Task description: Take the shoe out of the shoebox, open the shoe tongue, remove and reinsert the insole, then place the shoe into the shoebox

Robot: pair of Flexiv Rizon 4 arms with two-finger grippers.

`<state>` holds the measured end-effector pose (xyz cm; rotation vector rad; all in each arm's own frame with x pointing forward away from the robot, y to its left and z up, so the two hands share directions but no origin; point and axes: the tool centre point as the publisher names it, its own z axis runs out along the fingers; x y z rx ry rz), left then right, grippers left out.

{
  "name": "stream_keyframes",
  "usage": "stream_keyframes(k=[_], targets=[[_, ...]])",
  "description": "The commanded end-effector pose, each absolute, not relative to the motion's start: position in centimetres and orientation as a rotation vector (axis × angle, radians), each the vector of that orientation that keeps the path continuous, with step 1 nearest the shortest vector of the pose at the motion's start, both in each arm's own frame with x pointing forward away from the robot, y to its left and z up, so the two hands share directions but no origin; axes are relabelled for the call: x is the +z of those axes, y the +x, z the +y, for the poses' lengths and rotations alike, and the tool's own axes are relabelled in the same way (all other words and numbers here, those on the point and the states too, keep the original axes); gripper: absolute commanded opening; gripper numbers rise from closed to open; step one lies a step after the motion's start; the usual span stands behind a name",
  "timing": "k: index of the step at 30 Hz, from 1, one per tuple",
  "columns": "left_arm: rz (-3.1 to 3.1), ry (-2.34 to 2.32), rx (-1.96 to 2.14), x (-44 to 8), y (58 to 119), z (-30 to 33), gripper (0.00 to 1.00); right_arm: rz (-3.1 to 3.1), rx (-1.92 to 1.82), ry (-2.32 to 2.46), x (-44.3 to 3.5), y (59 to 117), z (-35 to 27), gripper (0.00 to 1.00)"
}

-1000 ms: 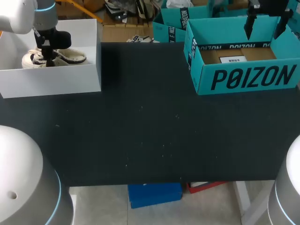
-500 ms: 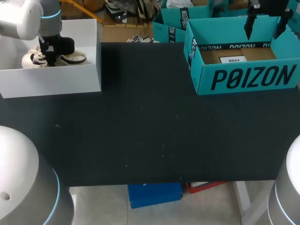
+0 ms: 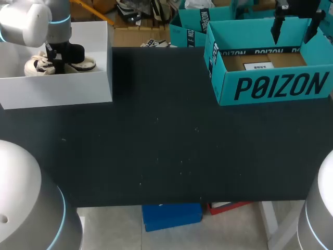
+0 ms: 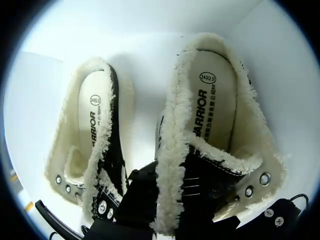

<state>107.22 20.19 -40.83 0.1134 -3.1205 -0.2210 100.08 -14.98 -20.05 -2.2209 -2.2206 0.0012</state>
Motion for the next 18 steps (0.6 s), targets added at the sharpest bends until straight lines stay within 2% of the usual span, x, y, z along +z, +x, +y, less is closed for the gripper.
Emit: stream_keyframes(k=[1, 18], targets=[[-3.123, 0.083, -0.205, -40.1, 106.9, 19.9, 0.0, -2.221, 0.002, -2.221, -20.0, 100.1, -15.0, 1.0], [-3.125, -0.064, -0.225, -33.0, 107.9, 18.4, 0.0, -2.221, 0.002, -2.221, -20.0, 100.1, -15.0, 1.0]])
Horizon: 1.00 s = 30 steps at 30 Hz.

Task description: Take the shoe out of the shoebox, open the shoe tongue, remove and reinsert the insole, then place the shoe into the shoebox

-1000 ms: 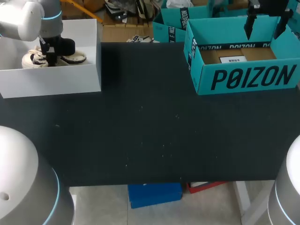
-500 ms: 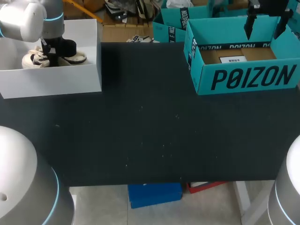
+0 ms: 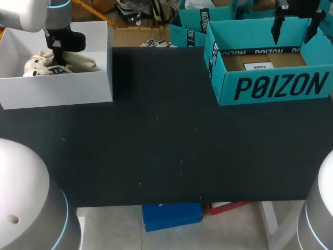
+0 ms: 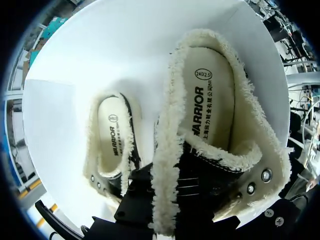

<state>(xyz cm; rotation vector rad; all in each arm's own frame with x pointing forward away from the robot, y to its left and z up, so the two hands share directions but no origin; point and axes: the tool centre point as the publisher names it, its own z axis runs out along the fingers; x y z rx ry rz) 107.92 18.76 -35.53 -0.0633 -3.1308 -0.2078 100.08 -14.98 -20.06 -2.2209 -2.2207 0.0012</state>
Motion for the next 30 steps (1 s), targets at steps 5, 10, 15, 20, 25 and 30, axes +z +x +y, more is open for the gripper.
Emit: stream_keyframes(k=[5, 10, 15, 20, 25, 30], targets=[[-3.093, -0.043, -0.284, -30.0, 108.8, 17.9, 0.0, -2.221, 0.002, -2.221, -20.0, 100.1, -15.0, 1.0], [-3.112, -0.045, -0.286, -26.1, 108.8, 17.0, 0.0, -2.221, 0.002, -2.221, -20.0, 100.1, -15.0, 1.0], [-3.148, -0.005, -0.287, -22.5, 108.7, 16.4, 0.0, -2.221, 0.002, -2.221, -20.0, 100.1, -15.0, 1.0], [-3.203, 0.034, -0.282, -18.5, 107.7, 15.0, 0.0, -2.221, 0.002, -2.221, -20.0, 100.1, -15.0, 1.0], [-3.231, 0.06, -0.256, -16.8, 105.7, 12.9, 0.0, -2.221, 0.002, -2.221, -20.0, 100.1, -15.0, 1.0], [-3.232, 0.03, -0.268, -16.6, 103.3, 10.2, 0.0, -2.221, 0.002, -2.221, -20.0, 100.1, -15.0, 1.0]])
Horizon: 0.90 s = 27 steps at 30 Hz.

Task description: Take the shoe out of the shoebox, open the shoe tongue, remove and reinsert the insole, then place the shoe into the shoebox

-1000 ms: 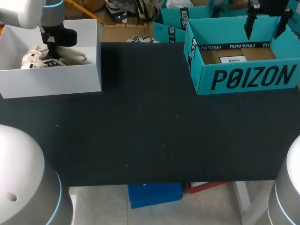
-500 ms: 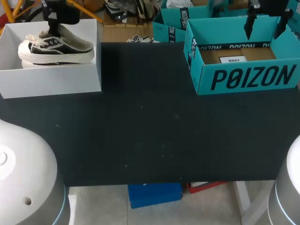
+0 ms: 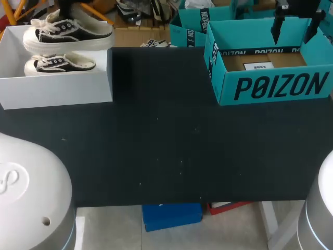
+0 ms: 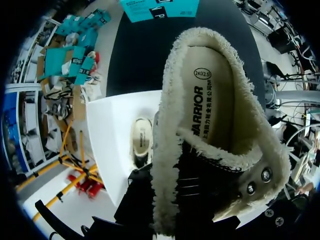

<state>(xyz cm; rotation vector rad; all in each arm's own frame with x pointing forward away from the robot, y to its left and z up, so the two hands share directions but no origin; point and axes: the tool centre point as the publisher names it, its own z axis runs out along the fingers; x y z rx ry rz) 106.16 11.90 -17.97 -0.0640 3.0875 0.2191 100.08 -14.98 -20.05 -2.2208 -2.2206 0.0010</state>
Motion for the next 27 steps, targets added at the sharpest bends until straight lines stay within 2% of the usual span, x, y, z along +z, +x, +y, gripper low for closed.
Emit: stream_keyframes(k=[1, 8, 15, 27], targets=[[3.027, -0.022, 0.231, -16.5, 102.7, 9.6, 0.0, -2.221, 0.002, -2.221, -20.0, 100.1, -15.0, 1.0], [3.016, 0.082, 0.229, -17.0, 98.8, 4.4, 0.0, -2.221, 0.002, -2.221, -20.0, 100.1, -15.0, 1.0], [3.029, 0.21, 0.247, -20.0, 95.3, -1.4, 0.0, -2.221, 0.002, -2.221, -20.0, 100.1, -15.0, 1.0], [3.03, 0.168, 0.219, -25.3, 92.4, -9.2, 0.0, -2.221, 0.002, -2.221, -20.0, 100.1, -15.0, 1.0]])
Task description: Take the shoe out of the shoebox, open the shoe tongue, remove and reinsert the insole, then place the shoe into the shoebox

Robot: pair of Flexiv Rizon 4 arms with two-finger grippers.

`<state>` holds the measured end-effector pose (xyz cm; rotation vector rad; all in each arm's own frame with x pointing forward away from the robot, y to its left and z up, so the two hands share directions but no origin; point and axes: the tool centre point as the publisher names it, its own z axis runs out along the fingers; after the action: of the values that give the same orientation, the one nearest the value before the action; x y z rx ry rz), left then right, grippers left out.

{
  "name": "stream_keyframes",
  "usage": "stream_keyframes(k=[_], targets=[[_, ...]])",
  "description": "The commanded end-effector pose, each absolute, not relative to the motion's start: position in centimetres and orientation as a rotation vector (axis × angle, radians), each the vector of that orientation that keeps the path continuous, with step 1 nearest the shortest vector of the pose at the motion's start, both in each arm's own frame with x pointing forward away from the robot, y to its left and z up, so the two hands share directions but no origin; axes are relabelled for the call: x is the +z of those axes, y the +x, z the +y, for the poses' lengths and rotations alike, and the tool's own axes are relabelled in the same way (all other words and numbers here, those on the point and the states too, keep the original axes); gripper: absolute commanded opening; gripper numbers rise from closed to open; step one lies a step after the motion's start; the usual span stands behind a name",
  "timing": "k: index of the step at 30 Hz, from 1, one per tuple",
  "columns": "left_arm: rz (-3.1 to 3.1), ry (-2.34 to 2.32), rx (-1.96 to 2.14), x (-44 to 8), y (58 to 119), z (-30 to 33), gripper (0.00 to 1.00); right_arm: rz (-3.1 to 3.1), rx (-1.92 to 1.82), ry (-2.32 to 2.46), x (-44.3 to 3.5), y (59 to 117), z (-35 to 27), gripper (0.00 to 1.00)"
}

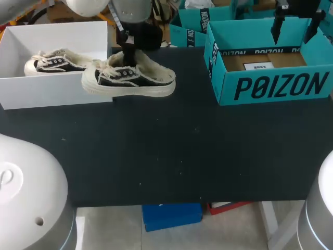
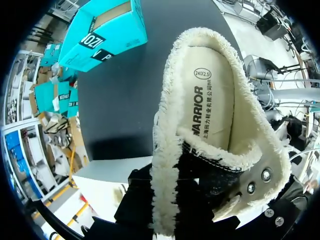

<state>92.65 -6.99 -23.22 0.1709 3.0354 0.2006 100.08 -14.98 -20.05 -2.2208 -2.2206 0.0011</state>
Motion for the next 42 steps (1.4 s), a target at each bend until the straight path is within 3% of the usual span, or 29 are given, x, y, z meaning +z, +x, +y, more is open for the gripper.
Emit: stream_keyframes(k=[1, 27, 42], targets=[[3.03, 0.168, 0.222, -25.8, 92.2, -9.6, 0.0, -2.221, 0.002, -2.221, -20.0, 100.1, -15.0, 1.0], [3.073, 0.11, 0.16, -37.9, 90.2, -12.8, 0.0, -2.221, 0.002, -2.221, -20.0, 100.1, -15.0, 1.0], [3.088, 0.131, 0.172, -40.8, 90.2, -12.7, 0.0, -2.221, 0.002, -2.221, -20.0, 100.1, -15.0, 1.0]])
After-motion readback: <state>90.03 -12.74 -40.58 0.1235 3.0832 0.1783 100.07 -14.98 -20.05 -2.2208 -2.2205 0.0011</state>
